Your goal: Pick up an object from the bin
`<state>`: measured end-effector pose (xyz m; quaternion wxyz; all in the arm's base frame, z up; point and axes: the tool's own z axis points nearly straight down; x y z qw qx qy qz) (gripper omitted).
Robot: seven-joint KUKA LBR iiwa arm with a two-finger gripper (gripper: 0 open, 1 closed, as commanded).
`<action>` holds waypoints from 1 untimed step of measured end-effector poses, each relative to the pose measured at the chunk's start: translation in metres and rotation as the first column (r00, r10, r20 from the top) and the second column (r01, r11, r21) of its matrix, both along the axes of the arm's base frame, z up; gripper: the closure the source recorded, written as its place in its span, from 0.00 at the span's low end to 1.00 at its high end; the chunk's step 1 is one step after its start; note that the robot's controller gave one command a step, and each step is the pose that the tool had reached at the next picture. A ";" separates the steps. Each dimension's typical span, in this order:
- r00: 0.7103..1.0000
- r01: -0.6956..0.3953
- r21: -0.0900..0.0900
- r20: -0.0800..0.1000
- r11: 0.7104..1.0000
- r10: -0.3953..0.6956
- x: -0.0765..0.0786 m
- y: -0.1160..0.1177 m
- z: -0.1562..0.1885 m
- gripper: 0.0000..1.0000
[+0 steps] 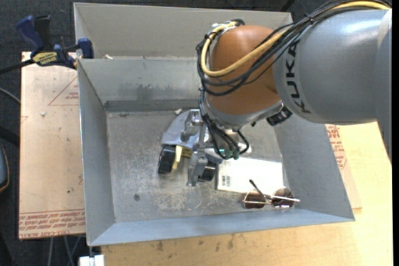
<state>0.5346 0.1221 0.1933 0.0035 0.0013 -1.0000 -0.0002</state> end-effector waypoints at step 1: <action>1.000 0.004 0.001 0.007 1.000 -0.004 0.002 -0.001 0.004 1.00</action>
Offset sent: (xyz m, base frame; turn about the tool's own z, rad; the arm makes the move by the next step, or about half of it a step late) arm 0.0000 0.0000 0.0000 0.0000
